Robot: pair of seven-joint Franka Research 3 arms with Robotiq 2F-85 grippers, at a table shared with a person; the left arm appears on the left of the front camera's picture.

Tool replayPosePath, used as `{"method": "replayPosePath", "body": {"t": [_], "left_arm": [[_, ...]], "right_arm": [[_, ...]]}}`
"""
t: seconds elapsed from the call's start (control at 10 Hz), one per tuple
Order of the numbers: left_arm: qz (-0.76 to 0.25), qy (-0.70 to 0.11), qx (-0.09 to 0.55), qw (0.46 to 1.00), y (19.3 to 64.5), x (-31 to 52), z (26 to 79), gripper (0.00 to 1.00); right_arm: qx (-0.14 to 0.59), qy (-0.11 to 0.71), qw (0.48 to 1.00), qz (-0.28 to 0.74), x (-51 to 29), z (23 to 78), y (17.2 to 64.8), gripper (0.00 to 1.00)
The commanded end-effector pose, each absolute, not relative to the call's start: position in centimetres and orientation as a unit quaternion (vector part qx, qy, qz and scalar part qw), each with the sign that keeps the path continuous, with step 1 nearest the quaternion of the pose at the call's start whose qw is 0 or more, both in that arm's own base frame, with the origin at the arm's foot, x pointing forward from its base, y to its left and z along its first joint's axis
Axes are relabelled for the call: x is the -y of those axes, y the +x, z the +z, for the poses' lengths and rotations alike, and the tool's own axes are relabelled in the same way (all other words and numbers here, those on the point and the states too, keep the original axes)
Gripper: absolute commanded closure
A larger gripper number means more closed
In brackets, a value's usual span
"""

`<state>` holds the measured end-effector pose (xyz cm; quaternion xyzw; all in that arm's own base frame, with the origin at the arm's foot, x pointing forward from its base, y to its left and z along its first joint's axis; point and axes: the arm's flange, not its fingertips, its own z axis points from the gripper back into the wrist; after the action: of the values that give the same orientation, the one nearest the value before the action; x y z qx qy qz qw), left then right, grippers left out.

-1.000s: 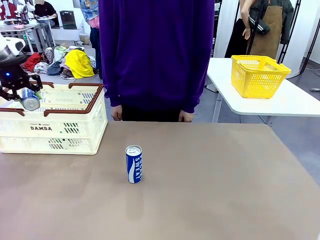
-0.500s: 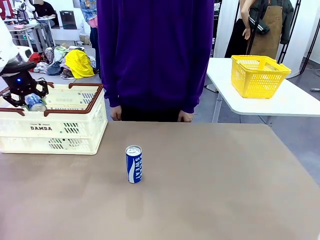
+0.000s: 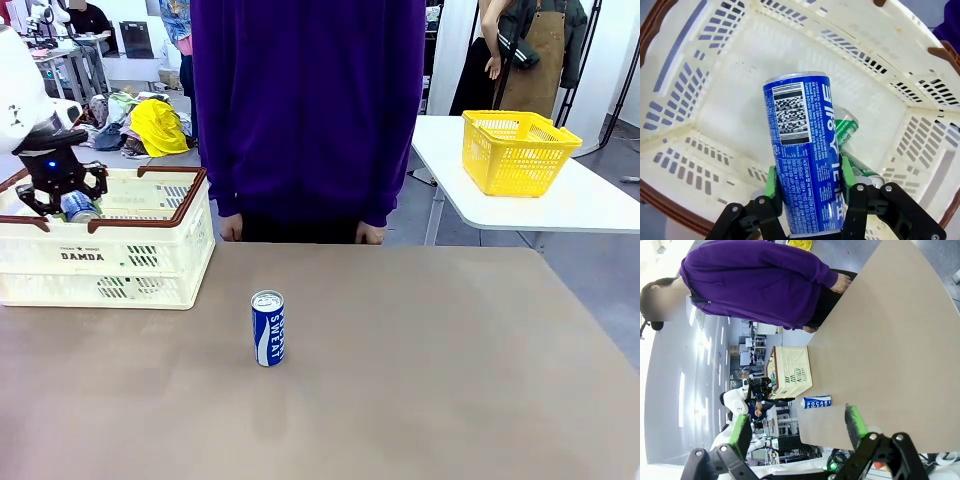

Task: Place the drinks into the Shopping basket.
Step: Pick up one drink and place it into the Shopping basket.

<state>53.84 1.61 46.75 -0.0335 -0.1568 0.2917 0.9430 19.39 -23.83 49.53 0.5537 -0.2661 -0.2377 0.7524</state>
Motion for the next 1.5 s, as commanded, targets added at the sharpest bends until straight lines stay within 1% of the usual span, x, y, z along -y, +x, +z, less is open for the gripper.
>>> {"method": "replayPosePath", "body": {"t": [0.0, 0.1, 0.2, 0.3, 0.4, 0.5, 1.1, 1.3, 1.4], "left_arm": [[0.292, -0.024, 0.160, 0.943, 54.7, -1.2, 47.4, 1.00], [0.289, -0.026, 0.161, 0.943, 54.8, -1.1, 47.4, 0.98], [0.288, -0.025, 0.159, 0.944, 54.9, -1.2, 47.3, 0.93], [0.287, -0.025, 0.158, 0.945, 55.1, -1.1, 47.3, 0.64], [0.287, -0.026, 0.158, 0.944, 55.1, -1.1, 47.3, 0.04], [0.285, -0.026, 0.157, 0.945, 55.1, -1.1, 47.4, 0.00], [0.275, -0.026, 0.166, 0.947, 54.9, -0.7, 48.2, 0.00], [0.266, -0.052, 0.180, 0.946, 53.8, 0.1, 50.5, 0.00], [0.243, -0.085, 0.185, 0.948, 52.5, 1.4, 53.1, 0.00]], "right_arm": [[0.279, 0.559, 0.747, -0.226, 23.9, 49.7, 19.7, 0.00], [0.279, 0.559, 0.747, -0.226, 23.9, 49.7, 19.7, 0.00], [0.279, 0.559, 0.747, -0.226, 23.9, 49.7, 19.7, 0.00], [0.279, 0.559, 0.747, -0.226, 23.9, 49.7, 19.7, 0.00], [0.279, 0.559, 0.747, -0.226, 23.9, 49.7, 19.7, 0.00], [0.279, 0.559, 0.747, -0.226, 23.9, 49.7, 19.7, 0.00], [0.279, 0.559, 0.747, -0.226, 23.9, 49.7, 19.7, 0.00], [0.279, 0.559, 0.747, -0.226, 23.9, 49.7, 19.7, 0.00], [0.279, 0.559, 0.747, -0.226, 23.9, 49.7, 19.7, 0.00]]}}
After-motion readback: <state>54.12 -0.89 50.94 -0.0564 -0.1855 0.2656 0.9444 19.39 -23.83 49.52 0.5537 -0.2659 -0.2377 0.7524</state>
